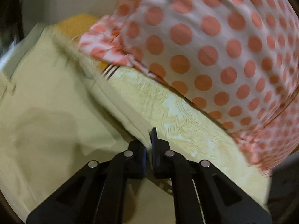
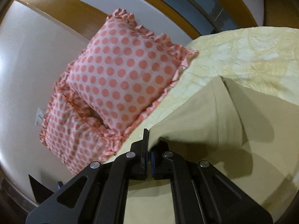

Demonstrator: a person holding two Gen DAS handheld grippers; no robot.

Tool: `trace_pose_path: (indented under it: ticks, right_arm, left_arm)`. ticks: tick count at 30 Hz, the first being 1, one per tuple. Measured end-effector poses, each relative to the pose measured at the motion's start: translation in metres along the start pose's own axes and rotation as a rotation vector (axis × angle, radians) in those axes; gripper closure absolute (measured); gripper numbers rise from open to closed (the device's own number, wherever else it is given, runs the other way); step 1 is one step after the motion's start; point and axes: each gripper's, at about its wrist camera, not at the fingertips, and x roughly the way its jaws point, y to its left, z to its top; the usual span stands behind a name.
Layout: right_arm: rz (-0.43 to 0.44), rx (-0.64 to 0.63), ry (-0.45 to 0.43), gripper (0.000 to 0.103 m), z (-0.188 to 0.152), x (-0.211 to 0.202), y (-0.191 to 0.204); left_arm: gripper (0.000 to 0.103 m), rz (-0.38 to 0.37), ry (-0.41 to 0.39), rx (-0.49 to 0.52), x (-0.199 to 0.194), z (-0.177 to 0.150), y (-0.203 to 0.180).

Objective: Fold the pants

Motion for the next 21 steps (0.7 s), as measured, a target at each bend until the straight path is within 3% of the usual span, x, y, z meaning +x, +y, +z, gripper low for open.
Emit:
trace_pose_path:
  ticks: [4, 7, 10, 14, 21]
  right_arm:
    - [0.046, -0.005, -0.023, 0.101, 0.011, -0.024, 0.002]
    - [0.025, -0.006, -0.032, 0.101, 0.013, -0.046, -0.01]
    - [-0.045, 0.011, -0.009, 0.101, 0.006, -0.058, -0.038]
    - [-0.098, 0.068, 0.026, 0.101, -0.007, -0.063, -0.071]
    - [-0.183, 0.037, 0.02, 0.101, -0.018, -0.08, -0.087]
  left_arm:
    - [0.099, -0.042, -0.134, 0.086, -0.074, -0.034, 0.007]
    - [0.098, -0.081, -0.245, 0.134, -0.155, -0.097, 0.027]
    - [0.098, -0.058, -0.263, 0.14, -0.193, -0.164, 0.049]
    - [0.098, 0.005, -0.239, 0.119, -0.2, -0.228, 0.077]
    - [0.098, 0.016, -0.214, 0.094, -0.192, -0.267, 0.099]
